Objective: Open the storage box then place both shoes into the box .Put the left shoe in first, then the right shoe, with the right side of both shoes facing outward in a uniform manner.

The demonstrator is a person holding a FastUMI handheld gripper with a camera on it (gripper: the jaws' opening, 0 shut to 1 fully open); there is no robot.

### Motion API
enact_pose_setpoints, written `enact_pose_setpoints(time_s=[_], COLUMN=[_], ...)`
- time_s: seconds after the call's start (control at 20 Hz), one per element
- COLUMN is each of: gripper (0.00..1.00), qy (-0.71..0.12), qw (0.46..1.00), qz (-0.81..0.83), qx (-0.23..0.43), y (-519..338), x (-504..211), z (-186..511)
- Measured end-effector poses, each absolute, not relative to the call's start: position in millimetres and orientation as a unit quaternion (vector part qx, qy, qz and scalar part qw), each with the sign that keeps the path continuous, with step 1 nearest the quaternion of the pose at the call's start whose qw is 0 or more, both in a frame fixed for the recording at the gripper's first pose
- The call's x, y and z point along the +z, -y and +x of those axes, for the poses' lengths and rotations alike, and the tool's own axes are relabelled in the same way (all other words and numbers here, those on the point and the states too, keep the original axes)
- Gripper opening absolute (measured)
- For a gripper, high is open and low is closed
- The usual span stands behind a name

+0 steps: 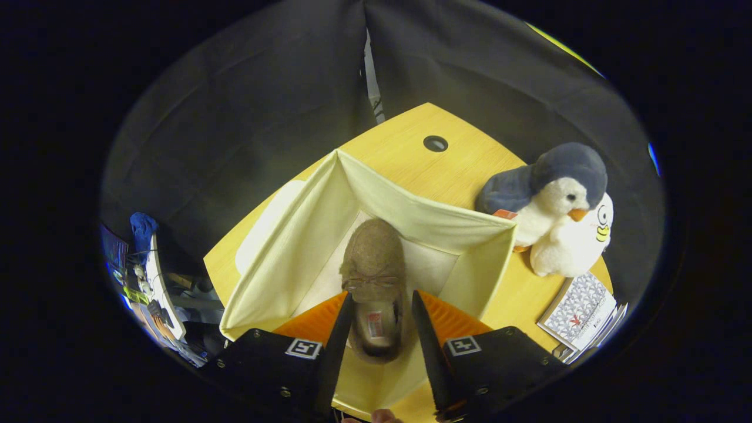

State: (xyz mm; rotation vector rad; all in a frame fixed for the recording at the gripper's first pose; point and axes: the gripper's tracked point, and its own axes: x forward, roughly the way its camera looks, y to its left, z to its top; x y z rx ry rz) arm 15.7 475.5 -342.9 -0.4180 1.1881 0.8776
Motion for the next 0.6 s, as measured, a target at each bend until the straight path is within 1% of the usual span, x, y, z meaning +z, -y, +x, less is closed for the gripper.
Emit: enact_pose_setpoints(time_s=[0.15,0.35,0.6], gripper=[0.63,0.63,0.64], qy=[-0.525,-0.518,-0.495], qw=[0.728,0.747,0.773], qz=[-0.172,-0.136,-0.106], qx=[0.405,0.395,0.381], y=[-456,-417,-348], x=[-313,-278,-257], z=[15,21,32])
